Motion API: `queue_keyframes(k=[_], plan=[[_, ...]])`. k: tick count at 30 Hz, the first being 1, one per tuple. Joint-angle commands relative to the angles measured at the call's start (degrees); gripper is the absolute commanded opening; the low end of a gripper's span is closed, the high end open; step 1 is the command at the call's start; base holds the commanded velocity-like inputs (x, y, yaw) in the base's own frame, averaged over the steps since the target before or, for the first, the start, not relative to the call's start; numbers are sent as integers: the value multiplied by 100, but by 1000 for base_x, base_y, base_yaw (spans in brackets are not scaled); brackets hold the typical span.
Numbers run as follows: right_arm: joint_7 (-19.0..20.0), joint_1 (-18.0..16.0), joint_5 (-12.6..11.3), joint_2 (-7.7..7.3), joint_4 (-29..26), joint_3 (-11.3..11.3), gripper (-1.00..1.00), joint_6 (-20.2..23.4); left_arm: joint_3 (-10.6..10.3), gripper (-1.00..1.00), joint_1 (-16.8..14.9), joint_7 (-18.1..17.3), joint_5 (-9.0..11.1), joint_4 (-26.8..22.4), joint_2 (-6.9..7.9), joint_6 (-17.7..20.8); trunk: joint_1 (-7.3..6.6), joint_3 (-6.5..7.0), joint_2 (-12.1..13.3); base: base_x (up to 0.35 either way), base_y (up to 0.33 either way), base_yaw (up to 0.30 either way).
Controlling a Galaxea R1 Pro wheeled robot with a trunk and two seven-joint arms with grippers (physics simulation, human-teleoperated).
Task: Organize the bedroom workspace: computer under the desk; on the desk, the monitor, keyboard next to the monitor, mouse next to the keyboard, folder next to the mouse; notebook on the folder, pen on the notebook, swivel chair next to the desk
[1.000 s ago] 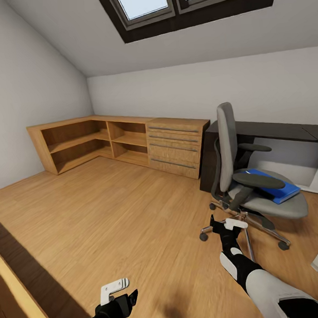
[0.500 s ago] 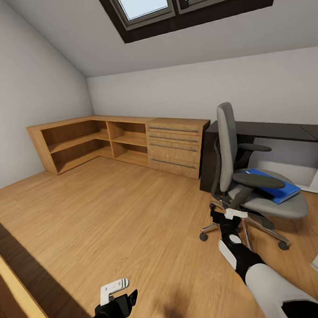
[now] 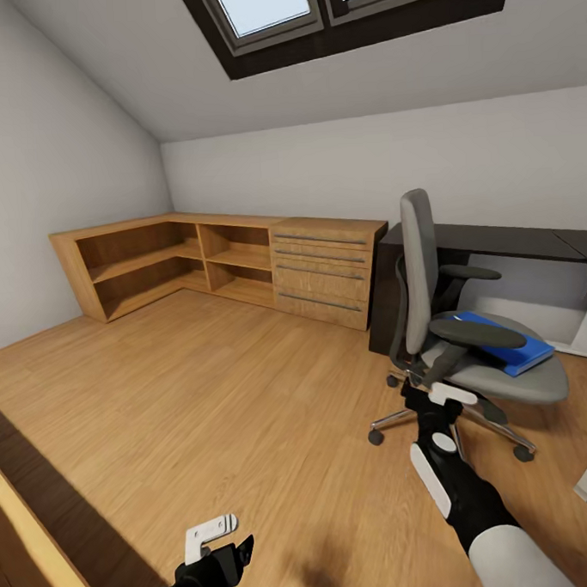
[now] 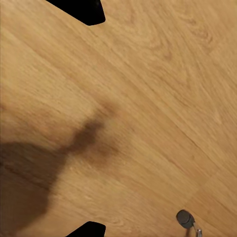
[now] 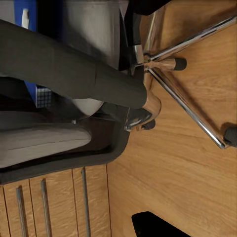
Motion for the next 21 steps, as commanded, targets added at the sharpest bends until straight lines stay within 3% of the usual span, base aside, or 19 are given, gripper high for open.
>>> queue_keyframes(k=[1,9,21], plan=[[-55,26,-59,-4,-51,21,100,-33,0,100,0,50,61,0,-1,16,-1,-4,-2,0,0,0],[-107,76,-55,-6,-133,14,100,-37,5,100,0,50,61,14,5,16,-1,2,-2,0,0,-25],[-123,80,-56,-76,-145,-26,100,-39,5,100,0,50,61,15,7,16,-1,58,-2,0,0,-209]])
